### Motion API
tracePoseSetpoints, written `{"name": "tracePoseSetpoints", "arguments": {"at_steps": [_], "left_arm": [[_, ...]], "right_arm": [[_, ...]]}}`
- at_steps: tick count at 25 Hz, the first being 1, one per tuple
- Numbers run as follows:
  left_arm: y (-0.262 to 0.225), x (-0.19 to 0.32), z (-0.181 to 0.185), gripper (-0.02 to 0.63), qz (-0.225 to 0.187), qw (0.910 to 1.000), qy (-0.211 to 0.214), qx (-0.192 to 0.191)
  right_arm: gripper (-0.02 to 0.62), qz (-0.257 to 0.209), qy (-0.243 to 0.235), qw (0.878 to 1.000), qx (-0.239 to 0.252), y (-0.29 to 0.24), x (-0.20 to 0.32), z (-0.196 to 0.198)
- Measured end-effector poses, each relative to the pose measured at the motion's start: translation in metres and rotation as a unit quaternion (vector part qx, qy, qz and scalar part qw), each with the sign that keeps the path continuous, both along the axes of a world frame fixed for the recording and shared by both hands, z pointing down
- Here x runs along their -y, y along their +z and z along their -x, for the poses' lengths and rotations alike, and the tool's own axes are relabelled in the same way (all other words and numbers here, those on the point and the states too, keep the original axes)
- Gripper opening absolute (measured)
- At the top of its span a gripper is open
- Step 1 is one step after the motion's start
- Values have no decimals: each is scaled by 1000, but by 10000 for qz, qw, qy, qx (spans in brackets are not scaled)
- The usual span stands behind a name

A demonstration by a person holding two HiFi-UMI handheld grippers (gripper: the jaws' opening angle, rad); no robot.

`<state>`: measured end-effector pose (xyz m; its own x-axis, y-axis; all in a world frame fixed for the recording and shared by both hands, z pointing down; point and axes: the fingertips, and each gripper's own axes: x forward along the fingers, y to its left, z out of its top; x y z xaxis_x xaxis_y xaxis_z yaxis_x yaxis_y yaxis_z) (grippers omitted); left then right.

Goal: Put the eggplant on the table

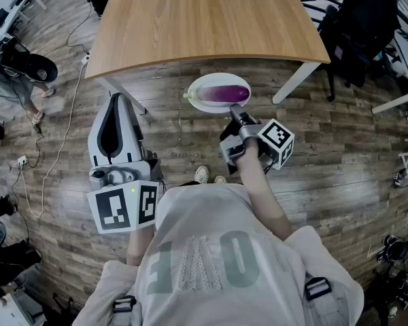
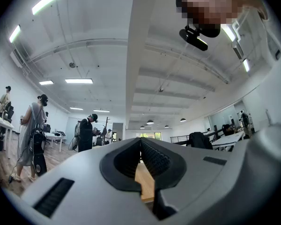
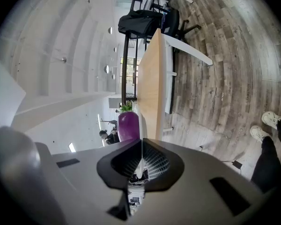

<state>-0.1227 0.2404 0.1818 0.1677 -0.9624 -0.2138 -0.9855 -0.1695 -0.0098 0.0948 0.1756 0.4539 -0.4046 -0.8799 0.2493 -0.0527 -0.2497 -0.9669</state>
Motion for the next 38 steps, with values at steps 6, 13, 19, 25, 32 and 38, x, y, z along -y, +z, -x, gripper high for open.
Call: {"name": "tracePoseSetpoints", "arguments": {"at_steps": [6, 13, 19, 25, 32, 38], "left_arm": [[13, 12, -9, 8, 221, 9996, -71, 165], [23, 11, -17, 8, 356, 9991, 213, 108], [26, 14, 1, 8, 344, 9990, 296, -1], [28, 22, 18, 8, 298, 9991, 304, -44], [37, 70, 37, 9, 472, 9978, 460, -104], [42, 102, 41, 9, 592, 9968, 482, -217]], "right_arm": [[25, -54, -3, 10000, 13, -3, 3, 4], [25, -84, -23, 10000, 46, -6, -2, 19], [25, -100, 61, 9999, 35, -4, -3, 31], [25, -164, 121, 9998, -13, -5, 6, 38], [25, -33, 370, 9993, -63, -1, 33, 41], [25, 71, 349, 9992, -158, 1, 46, 41]]}}
